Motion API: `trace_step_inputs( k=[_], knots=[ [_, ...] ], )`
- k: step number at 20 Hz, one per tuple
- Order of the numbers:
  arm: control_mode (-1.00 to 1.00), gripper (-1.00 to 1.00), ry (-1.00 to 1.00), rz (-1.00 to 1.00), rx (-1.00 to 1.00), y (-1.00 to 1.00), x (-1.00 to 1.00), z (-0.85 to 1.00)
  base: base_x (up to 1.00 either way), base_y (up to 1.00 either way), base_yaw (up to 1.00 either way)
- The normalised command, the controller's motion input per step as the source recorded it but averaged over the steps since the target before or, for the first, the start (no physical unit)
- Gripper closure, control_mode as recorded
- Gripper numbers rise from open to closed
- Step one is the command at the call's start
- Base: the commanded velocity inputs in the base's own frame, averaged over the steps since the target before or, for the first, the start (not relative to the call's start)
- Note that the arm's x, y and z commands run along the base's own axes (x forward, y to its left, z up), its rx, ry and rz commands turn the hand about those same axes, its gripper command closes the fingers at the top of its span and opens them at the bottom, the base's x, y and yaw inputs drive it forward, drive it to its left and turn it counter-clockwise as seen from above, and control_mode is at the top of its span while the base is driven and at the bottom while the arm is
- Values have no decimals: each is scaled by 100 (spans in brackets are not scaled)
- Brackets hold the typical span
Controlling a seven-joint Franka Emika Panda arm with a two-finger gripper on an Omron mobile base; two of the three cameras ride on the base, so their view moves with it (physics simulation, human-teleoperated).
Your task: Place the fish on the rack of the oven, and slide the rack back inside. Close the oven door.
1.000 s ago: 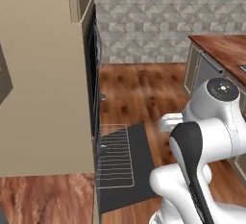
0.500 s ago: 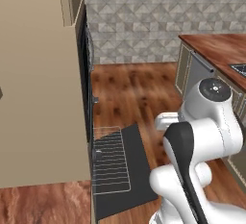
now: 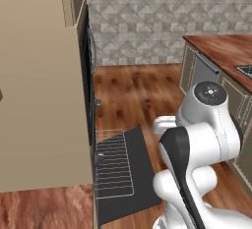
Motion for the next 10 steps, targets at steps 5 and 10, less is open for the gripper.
trace_step_inputs(
  k=[5, 10],
  knots=[
    [-100, 100, 4, 3, 2, -11, 7, -27, 0, 0, 0],
    [-100, 100, 15, 11, 7, 0, 27, -49, 0, 0, 0]
  ],
)
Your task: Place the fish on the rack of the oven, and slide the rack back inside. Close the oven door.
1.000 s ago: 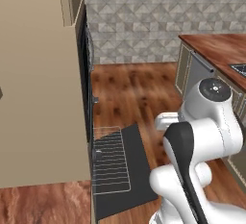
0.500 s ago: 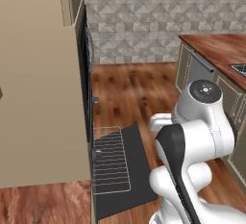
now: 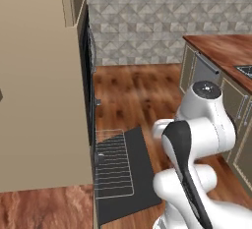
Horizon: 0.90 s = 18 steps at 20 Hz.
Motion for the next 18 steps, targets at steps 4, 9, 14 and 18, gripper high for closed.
trace_step_inputs(
  k=[4, 9, 14, 18],
  knots=[
    [-100, 100, 5, 7, 5, 15, 47, -71, 0, 0, 0],
    [-100, 100, -1, 0, 10, 25, 51, -67, 0, 0, 0],
    [-100, 100, -5, -10, 8, 31, 33, -71, 0, 0, 0],
    [-100, 100, -1, -3, 5, 17, 14, -43, 0, 0, 0]
  ],
)
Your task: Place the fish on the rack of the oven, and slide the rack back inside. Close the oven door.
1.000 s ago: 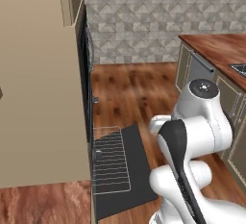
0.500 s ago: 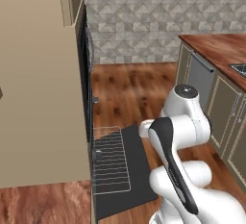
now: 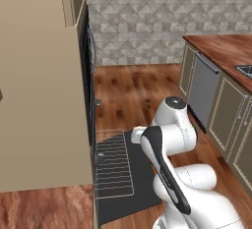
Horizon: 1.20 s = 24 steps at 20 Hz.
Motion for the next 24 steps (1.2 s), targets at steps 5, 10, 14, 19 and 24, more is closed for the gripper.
trace_step_inputs(
  k=[5, 10, 14, 19, 24],
  knots=[
    [-100, 100, -1, 0, 16, 3, 4, -29, 0, 0, 0],
    [-100, 100, -7, 0, 20, 0, 0, -33, 0, 0, 0],
    [-100, 100, -3, 0, 18, 0, 13, -44, 0, 0, 0],
    [-100, 100, -8, 0, 16, 0, 21, -47, 0, 0, 0],
    [-100, 100, -5, 0, 12, 0, 36, -29, 0, 0, 0]
  ],
)
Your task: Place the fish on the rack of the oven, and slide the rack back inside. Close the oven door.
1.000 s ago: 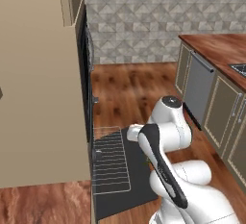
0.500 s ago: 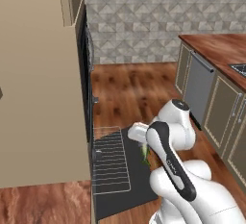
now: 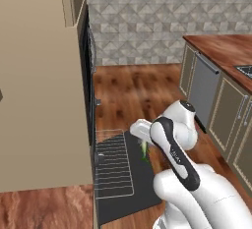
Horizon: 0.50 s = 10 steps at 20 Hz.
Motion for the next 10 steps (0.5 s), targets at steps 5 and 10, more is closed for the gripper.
trace_step_inputs(
  k=[5, 10],
  knots=[
    [-100, 100, -6, -1, 0, 0, 28, -32, 0, 0, 0],
    [-100, 100, 0, 0, 0, 10, 33, -57, 0, 0, 0]
  ],
)
